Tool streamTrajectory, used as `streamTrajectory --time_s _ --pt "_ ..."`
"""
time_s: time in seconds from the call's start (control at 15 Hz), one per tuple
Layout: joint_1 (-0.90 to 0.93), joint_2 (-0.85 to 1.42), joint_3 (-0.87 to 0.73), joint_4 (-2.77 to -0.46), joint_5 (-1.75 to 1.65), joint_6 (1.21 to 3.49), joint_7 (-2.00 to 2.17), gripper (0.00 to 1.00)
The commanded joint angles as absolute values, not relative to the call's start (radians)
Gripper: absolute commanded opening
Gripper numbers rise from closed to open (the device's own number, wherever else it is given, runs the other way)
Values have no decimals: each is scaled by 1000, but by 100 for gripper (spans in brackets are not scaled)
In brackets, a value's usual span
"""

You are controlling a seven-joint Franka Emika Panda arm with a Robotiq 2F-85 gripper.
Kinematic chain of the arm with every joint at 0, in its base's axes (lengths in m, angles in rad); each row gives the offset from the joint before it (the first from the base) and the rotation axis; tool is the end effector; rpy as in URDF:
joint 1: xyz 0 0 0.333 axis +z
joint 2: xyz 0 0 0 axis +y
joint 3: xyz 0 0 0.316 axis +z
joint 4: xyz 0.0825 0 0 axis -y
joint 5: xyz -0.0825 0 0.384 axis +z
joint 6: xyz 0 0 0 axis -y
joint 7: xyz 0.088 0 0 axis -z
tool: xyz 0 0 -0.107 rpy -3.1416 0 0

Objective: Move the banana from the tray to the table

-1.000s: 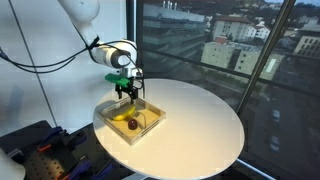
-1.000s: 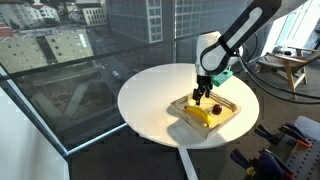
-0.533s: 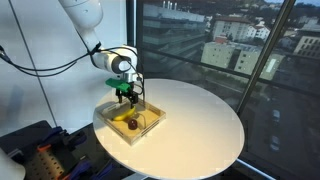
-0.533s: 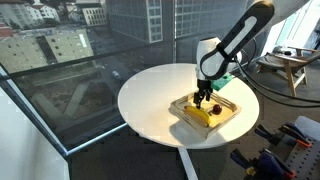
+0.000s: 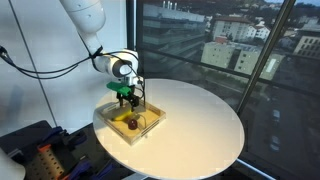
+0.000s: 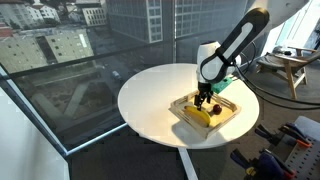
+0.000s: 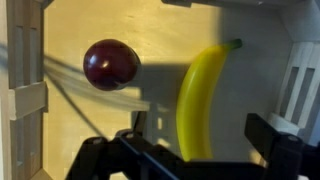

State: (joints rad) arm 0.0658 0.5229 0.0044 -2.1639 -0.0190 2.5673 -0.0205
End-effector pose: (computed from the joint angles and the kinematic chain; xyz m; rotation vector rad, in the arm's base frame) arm 0.5453 0.0387 0.1401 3.1215 0.1669 -0.1866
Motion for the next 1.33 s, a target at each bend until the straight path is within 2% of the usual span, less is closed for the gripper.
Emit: streamTrajectory --time_s 0.0,1.27 --pt "75 548 -8 -2141 -45 2575 12 100" --pt "88 599 -22 -2128 -44 2627 38 100"
